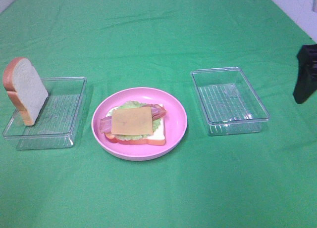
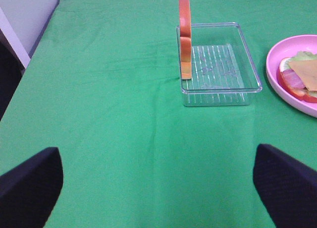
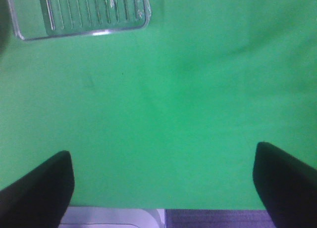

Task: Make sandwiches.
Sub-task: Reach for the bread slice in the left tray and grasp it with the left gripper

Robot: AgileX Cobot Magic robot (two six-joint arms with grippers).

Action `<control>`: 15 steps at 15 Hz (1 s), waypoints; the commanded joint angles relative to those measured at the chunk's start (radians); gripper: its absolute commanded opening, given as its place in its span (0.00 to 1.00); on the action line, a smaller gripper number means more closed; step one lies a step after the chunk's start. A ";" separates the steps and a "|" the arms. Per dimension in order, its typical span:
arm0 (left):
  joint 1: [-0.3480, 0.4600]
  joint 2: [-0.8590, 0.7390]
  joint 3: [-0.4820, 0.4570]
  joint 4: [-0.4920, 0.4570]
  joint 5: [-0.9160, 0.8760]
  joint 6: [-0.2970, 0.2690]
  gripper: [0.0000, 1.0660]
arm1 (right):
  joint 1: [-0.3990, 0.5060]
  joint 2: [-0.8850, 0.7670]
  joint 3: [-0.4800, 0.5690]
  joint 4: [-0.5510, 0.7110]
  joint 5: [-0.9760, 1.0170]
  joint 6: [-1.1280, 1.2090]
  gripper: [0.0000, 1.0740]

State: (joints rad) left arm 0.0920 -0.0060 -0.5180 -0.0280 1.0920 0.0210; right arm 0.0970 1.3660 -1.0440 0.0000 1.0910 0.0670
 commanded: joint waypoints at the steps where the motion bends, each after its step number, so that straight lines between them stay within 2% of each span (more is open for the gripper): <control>1: -0.005 -0.014 0.003 0.001 -0.015 -0.004 0.92 | 0.000 -0.244 0.137 0.000 -0.005 0.004 0.87; 2: -0.005 -0.014 0.003 0.001 -0.015 -0.004 0.92 | 0.000 -0.464 0.238 0.000 0.004 0.004 0.87; 5: -0.005 -0.014 0.003 0.001 -0.015 -0.004 0.92 | 0.000 -0.754 0.366 0.000 0.002 0.004 0.87; 10: -0.005 -0.011 0.003 0.001 -0.015 -0.004 0.92 | 0.000 -1.075 0.474 -0.030 0.040 0.004 0.87; 15: -0.005 -0.007 0.003 0.001 -0.015 -0.004 0.92 | 0.000 -1.290 0.592 -0.044 0.013 0.001 0.87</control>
State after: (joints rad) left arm 0.0920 -0.0060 -0.5180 -0.0280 1.0920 0.0210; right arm 0.0970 0.0870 -0.4610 -0.0350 1.1250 0.0670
